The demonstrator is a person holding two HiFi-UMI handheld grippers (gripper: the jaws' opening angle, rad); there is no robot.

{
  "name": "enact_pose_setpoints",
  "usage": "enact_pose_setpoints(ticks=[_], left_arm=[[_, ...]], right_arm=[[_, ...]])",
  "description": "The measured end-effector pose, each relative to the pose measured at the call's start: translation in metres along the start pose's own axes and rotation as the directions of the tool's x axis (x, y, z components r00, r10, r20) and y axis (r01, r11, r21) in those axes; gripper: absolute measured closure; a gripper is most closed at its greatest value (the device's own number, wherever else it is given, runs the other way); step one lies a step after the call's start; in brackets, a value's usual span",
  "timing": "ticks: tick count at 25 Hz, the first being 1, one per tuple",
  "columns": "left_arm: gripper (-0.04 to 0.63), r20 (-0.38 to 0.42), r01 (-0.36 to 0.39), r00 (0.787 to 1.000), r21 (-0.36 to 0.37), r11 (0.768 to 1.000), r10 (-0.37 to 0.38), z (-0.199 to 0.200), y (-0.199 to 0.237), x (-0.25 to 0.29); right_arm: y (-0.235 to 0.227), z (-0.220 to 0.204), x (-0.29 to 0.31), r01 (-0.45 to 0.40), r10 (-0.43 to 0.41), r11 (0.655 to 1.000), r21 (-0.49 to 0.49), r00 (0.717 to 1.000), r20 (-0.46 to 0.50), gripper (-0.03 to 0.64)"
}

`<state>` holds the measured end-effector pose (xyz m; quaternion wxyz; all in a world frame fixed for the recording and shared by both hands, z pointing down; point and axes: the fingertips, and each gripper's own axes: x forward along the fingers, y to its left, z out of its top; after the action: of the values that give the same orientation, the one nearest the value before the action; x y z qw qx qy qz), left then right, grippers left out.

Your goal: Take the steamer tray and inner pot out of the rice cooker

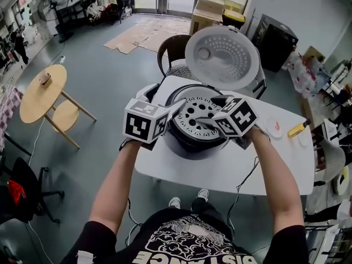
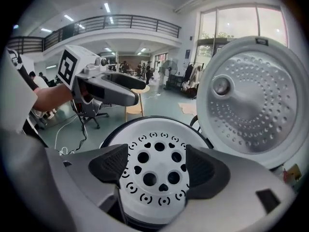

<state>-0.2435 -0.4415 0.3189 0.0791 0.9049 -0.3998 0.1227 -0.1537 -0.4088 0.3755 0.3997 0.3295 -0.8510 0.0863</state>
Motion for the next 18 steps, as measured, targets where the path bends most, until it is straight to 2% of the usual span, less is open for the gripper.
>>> enact_pose_setpoints(ticks=[5, 10, 18], left_arm=[[0.199, 0.004, -0.004, 1.000, 0.005, 1.000, 0.004, 0.000, 0.008, 0.008], [0.199, -0.001, -0.016, 1.000, 0.015, 1.000, 0.016, -0.006, 0.019, 0.006], [0.199, -0.015, -0.030, 0.999, 0.030, 0.999, 0.030, -0.012, 0.022, 0.012]], right_arm=[[-0.006, -0.002, 0.029, -0.060, 0.059, 0.998, -0.007, 0.995, -0.079, 0.230], [-0.003, -0.003, 0.054, -0.113, 0.109, 0.993, -0.014, 0.979, -0.173, 0.230], [-0.012, -0.023, 0.076, -0.185, 0.180, 0.983, 0.014, 0.933, -0.310, 0.235]])
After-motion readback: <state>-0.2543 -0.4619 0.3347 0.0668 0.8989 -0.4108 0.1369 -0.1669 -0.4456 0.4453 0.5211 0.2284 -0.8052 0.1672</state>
